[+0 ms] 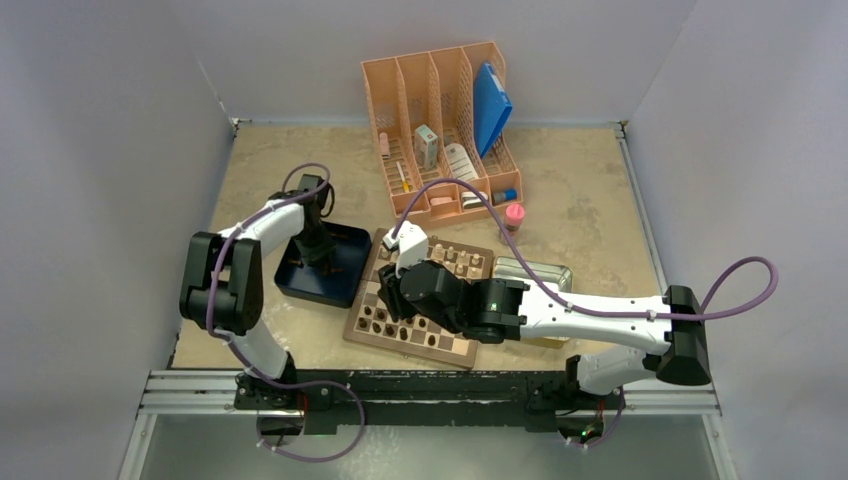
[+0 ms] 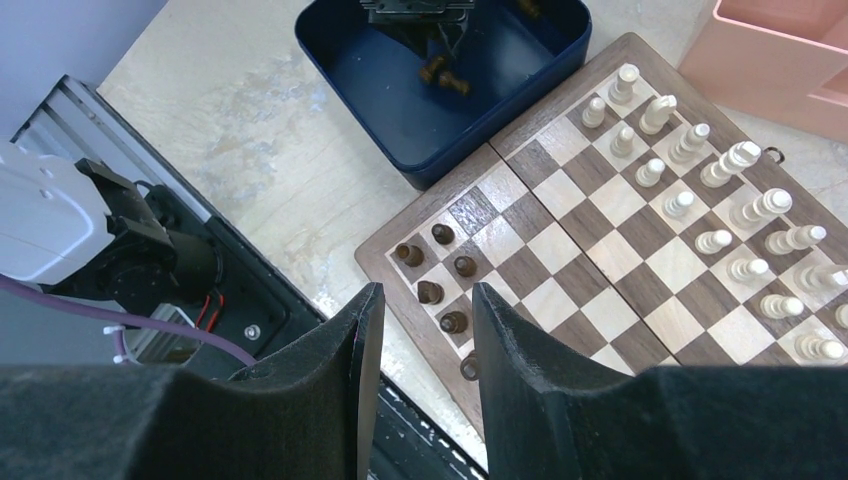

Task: Set up the chess pieces on the board
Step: Pick up the chess piece from the storage box.

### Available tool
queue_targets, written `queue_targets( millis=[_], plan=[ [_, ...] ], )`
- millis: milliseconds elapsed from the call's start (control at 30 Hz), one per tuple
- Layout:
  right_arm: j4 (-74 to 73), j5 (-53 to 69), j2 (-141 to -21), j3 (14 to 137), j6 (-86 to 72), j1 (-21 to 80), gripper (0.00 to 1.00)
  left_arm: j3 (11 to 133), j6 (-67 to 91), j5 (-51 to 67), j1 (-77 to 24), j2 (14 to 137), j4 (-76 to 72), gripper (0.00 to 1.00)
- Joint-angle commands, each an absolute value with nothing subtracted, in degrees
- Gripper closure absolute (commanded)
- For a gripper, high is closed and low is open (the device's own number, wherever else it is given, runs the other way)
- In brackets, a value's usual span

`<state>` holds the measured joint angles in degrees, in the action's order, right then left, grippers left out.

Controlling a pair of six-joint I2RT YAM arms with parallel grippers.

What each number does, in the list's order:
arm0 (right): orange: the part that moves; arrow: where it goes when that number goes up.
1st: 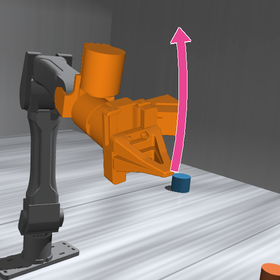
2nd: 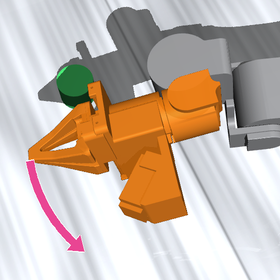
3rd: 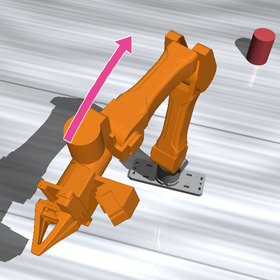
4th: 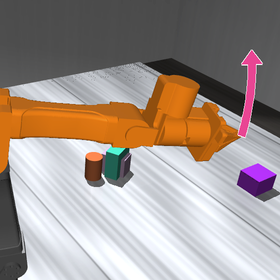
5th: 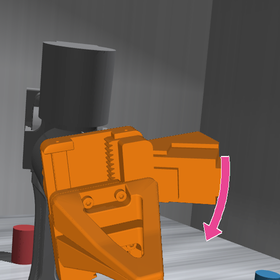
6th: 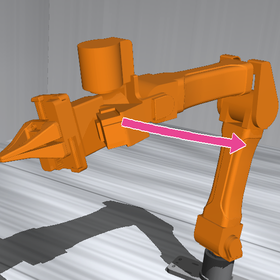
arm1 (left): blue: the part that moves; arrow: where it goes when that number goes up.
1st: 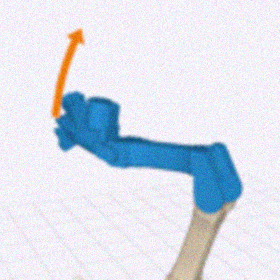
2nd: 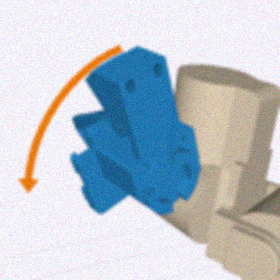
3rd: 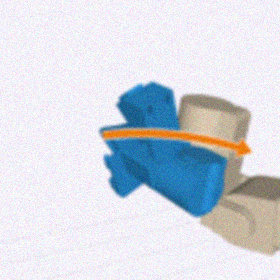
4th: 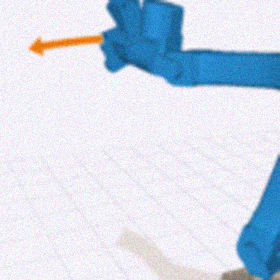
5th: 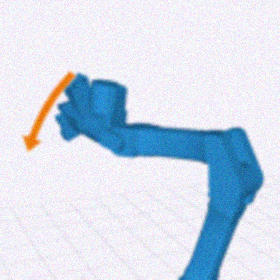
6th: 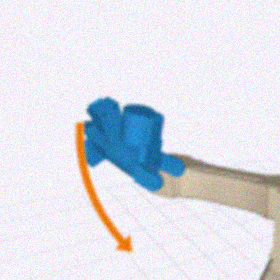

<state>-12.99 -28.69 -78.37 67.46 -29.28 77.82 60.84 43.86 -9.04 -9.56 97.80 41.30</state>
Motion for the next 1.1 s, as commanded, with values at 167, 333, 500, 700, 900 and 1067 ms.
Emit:
queue_targets(
  millis=[167,333,500,700,900,1067],
  plan=[
    [-8.65,-25.43,-75.94,65.31,-29.15,77.61,0.59,62.18,40.66,-7.42,-9.84,90.05,41.2,0.88],
    [-7.13,-25.57,-74.66,64.84,-29.09,77.37,0.58,60.89,38.6,-6.89,-9.84,88.23,40.19,0.86],
    [-6.25,-26.91,-73.53,64.18,-29.22,76.98,0.59,60.89,35.15,-2.47,-9.84,86.02,39.74,0.87],
    [2.7,-25.92,-69.63,57.6,-29.45,74.37,0.59,59.82,35.38,14.28,-9.84,79.24,36.96,0.87],
    [17.28,-22.16,-62.65,51.23,-33.6,74.07,0.5,56.75,43.68,33.74,-9.84,70.7,29.89,0.87],
    [27.06,-20.56,-60.93,45.99,-35.69,71.93,0.43,55.64,49.59,42.66,-9.84,67.55,25.42,0.87]
  ],
)
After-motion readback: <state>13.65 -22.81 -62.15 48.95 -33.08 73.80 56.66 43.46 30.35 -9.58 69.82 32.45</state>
